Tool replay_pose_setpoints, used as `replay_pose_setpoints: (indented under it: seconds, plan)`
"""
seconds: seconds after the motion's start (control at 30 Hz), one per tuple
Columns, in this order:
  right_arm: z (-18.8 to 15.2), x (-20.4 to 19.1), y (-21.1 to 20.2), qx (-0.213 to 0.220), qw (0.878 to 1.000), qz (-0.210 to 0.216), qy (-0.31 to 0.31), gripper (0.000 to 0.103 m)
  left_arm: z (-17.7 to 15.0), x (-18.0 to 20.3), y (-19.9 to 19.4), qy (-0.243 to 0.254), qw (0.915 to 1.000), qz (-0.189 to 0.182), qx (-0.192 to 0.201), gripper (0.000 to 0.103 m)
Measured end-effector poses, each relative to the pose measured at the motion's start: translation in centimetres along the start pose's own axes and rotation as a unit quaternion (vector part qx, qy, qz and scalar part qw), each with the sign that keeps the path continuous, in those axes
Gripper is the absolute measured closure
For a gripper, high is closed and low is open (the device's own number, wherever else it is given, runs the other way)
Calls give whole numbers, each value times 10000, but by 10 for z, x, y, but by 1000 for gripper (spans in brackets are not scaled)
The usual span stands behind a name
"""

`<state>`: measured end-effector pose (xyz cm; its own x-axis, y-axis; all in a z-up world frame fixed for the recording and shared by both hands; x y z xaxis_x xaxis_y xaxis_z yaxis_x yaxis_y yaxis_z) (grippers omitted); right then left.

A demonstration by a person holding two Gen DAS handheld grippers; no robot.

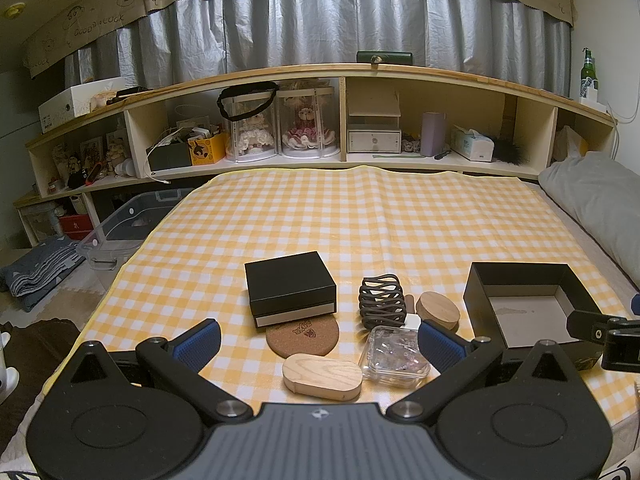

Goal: Organize rigid objects

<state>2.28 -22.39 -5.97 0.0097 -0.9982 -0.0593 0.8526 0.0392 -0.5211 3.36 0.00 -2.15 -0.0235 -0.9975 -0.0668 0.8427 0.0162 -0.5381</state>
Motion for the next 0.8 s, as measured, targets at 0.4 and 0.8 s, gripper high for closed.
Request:
replay_pose_setpoints:
  seconds: [0.4, 0.8]
  plan:
    - [-2, 1, 2, -10, 10000, -7, 8, 1, 0, 0, 0, 4, 10000, -2, -1, 0]
    - [-6, 3, 3, -18, 10000, -8, 12, 1, 0, 0, 0, 2, 10000, -1, -2, 0]
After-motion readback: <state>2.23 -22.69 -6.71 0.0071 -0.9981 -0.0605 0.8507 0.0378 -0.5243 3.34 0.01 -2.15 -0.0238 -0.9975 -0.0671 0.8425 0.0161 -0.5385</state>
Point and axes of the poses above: each gripper's, at about its wrist camera, not at the fingertips, and y roughly the way its jaws point, x to its right, z to its top, the point moved 4 cm from there along y, roughly the way its jaws point, and after that the axes turned 1 degree about z, right-handed, at the moved point
